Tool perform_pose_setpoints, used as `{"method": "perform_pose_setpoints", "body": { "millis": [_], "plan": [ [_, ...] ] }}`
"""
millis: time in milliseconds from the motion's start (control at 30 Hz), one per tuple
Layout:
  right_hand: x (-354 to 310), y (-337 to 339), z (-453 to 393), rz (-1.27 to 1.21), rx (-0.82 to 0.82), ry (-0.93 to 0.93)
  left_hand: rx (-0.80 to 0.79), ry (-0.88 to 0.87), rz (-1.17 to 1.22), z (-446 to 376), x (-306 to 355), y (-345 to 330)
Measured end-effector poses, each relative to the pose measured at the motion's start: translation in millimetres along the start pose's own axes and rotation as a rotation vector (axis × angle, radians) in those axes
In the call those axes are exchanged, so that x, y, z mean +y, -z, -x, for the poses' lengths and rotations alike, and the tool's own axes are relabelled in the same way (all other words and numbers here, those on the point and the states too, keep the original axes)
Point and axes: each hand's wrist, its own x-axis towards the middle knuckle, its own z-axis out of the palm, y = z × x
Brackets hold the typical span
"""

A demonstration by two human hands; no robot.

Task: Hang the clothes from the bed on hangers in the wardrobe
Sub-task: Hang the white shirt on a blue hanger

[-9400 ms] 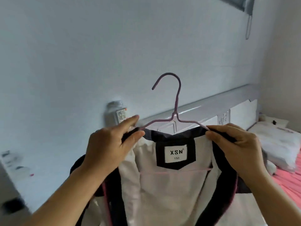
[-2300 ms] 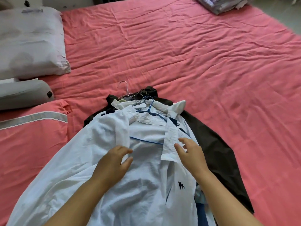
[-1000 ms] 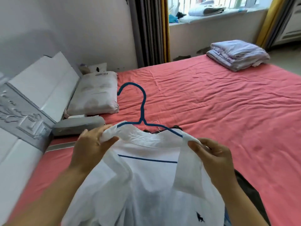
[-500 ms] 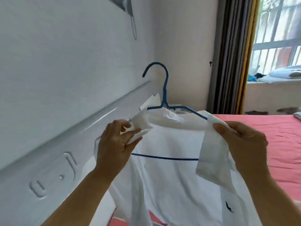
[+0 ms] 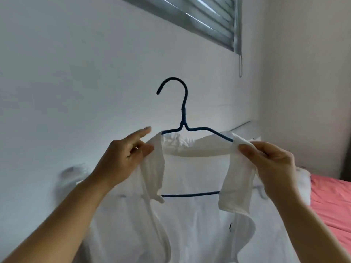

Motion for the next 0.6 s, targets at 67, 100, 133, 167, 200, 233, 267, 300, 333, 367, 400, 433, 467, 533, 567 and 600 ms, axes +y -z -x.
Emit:
{"method": "perform_pose_setpoints", "body": {
  "millis": [67, 100, 133, 167, 200, 233, 267, 300, 333, 367, 400, 433, 467, 533, 567, 600],
  "plan": [
    [-5, -18, -1, -0.114, -0.065, -0.012, 0.037, 0.027, -0.071, 8, 2, 20],
    [-7, -27, -2, -0.156, -0.090, -0.017, 0.087, 0.035, -0.113, 13, 1, 28],
    [-9, -37, -2, -0.184, -0.127, -0.017, 0.151, 0.042, -0.170, 20, 0, 37],
    [-10, -45, -3, -0.189, -0.161, -0.004, 0.217, 0.051, -0.237, 27, -1, 43],
    [-11, -57, -4, -0.177, -0.198, 0.016, 0.287, 0.067, -0.306, 35, -1, 51],
    [-14, -69, -3, -0.154, -0.223, 0.035, 0.351, 0.083, -0.368, 43, 1, 59],
    [-19, -81, -1, -0.130, -0.242, 0.060, 0.410, 0.112, -0.412, 49, 4, 66],
    [-28, -96, 3, -0.122, -0.264, 0.096, 0.465, 0.146, -0.459, 57, 8, 76],
    [-37, -109, 8, -0.131, -0.289, 0.136, 0.513, 0.175, -0.505, 64, 12, 85],
    [-47, -124, 15, -0.160, -0.330, 0.174, 0.553, 0.196, -0.573, 73, 16, 98],
    [-57, -135, 21, -0.197, -0.390, 0.209, 0.589, 0.201, -0.641, 82, 21, 110],
    [-66, -141, 28, -0.230, -0.481, 0.248, 0.617, 0.208, -0.695, 91, 24, 123],
    [-76, -150, 36, -0.278, -0.603, 0.294, 0.657, 0.240, -0.743, 105, 31, 138],
    [-88, -159, 46, -0.320, -0.833, 0.357, 0.729, 0.309, -0.804, 127, 42, 163],
    [-98, -169, 55, -0.338, -0.928, 0.375, 0.746, 0.322, -0.864, 145, 53, 181],
    [-100, -171, 58, -0.321, -0.969, 0.395, 0.742, 0.324, -0.868, 152, 57, 188]
  ]
}}
